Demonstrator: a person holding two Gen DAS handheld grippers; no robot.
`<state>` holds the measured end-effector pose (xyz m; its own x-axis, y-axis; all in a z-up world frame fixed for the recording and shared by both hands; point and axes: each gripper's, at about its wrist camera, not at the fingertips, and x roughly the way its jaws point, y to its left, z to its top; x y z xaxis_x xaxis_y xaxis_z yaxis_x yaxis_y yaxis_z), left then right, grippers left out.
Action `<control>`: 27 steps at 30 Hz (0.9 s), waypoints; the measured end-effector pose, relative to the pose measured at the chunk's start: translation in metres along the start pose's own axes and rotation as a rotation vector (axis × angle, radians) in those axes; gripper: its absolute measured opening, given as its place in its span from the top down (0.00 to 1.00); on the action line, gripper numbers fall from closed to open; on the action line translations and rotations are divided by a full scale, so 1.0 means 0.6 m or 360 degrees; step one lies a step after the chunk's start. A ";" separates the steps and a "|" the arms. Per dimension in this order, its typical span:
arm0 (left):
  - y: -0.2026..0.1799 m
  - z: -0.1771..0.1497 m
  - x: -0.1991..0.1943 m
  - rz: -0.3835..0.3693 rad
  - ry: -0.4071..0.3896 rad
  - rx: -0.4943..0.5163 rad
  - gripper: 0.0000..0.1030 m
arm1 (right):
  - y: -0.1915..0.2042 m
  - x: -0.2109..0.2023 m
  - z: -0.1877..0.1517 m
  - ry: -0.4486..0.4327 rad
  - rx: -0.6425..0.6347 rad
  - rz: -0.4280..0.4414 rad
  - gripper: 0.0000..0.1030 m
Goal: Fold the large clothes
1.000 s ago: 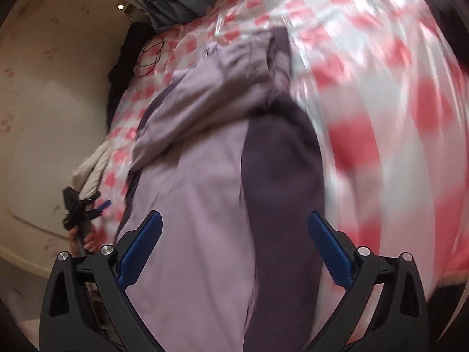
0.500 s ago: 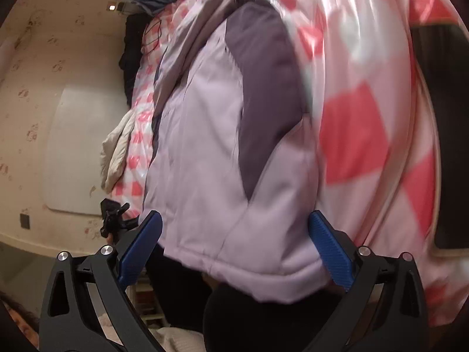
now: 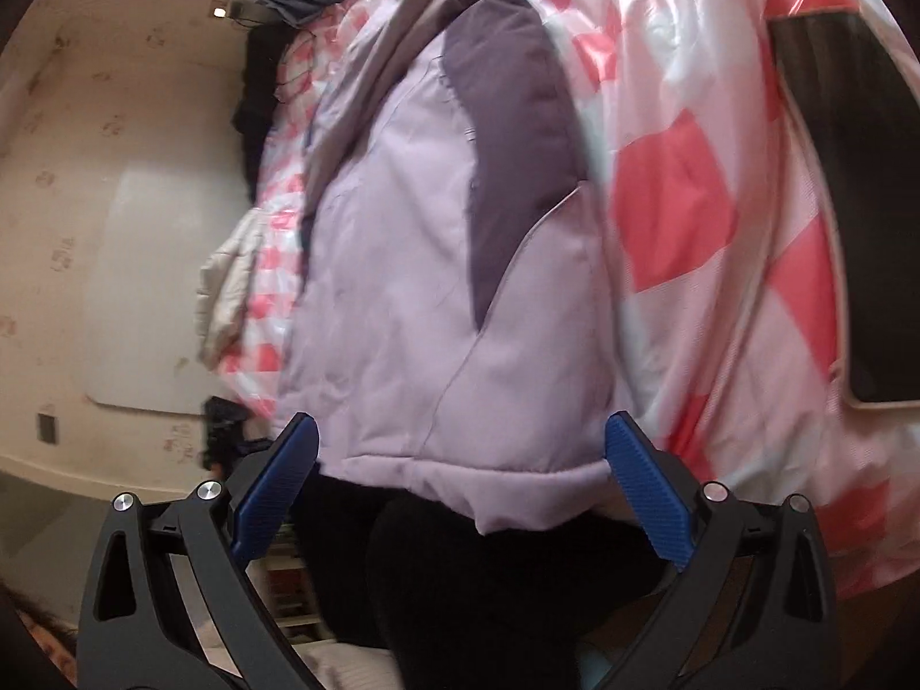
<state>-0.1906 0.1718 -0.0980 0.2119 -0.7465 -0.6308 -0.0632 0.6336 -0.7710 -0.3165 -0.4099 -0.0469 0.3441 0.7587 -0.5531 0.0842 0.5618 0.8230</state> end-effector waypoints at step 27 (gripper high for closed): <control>-0.019 0.020 0.045 -0.0199 0.0021 0.0085 0.06 | -0.051 0.025 0.009 0.0138 0.0037 0.0082 0.06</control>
<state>-0.1724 0.1466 -0.1051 0.2017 -0.8226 -0.5317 0.0151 0.5454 -0.8380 -0.3089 -0.4174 -0.0795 0.2667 0.8126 -0.5182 0.0902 0.5143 0.8529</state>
